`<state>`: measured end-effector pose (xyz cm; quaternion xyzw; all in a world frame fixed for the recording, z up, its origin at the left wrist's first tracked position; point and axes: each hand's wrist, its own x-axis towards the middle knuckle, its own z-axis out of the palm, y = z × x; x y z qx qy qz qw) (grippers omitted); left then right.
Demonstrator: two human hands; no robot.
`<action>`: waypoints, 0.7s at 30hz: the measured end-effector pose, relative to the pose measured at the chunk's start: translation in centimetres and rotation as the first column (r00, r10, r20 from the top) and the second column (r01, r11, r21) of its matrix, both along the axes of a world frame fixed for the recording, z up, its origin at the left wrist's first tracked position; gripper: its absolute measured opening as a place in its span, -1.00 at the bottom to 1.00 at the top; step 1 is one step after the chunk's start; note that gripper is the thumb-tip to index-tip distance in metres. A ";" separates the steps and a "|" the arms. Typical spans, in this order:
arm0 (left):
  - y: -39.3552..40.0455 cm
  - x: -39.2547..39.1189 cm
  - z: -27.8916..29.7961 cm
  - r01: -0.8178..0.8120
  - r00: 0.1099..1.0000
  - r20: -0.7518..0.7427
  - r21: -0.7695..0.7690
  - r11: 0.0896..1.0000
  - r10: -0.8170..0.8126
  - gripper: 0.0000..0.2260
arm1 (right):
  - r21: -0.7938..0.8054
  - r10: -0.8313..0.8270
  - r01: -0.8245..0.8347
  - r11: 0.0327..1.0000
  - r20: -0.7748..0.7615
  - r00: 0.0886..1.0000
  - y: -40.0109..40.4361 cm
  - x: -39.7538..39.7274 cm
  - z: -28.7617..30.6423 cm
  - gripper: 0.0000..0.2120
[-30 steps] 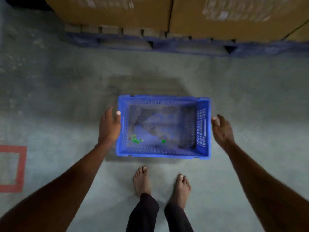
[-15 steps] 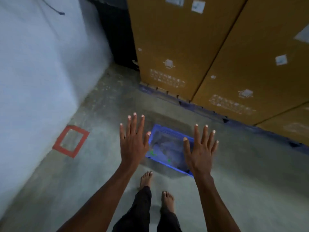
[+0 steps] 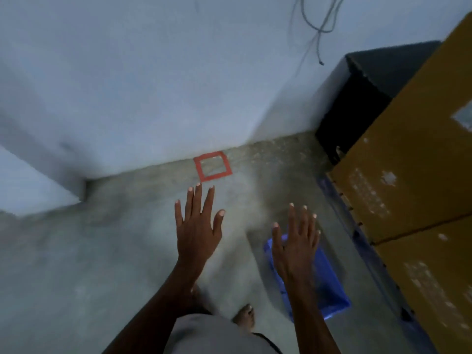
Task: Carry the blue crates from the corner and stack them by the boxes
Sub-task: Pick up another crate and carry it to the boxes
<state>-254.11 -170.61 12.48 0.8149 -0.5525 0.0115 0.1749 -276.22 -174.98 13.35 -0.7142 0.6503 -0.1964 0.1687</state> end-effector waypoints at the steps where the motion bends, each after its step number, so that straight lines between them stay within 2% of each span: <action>1: 2.2 1.9 0.0 -0.063 0.998 -0.010 -0.007 0.998 0.063 -0.47 | -0.006 0.071 -0.071 0.997 -0.004 0.997 0.7 2.2 0.1 -0.39; 6: 13.8 12.3 -0.4 -0.354 0.933 -0.074 -0.017 0.935 0.352 -0.46 | -0.019 0.377 -0.376 0.926 0.001 0.926 5.1 15.2 0.2 -0.42; 10: 23.9 22.1 -0.4 -0.574 0.816 -0.095 -0.023 0.818 0.570 -0.45 | -0.076 0.529 -0.529 0.845 -0.011 0.848 11.1 27.7 -0.4 -0.41; 12: 29.5 26.8 -0.7 -0.664 0.746 -0.087 -0.013 0.748 0.661 -0.44 | -0.051 0.598 -0.597 0.800 -0.014 0.802 14.9 34.2 -0.9 -0.40; 21: 49.9 43.2 -0.2 -0.891 0.454 -0.094 -0.051 0.451 0.886 -0.45 | -0.016 0.888 -0.888 0.460 -0.005 0.460 31.1 58.8 -0.6 -0.40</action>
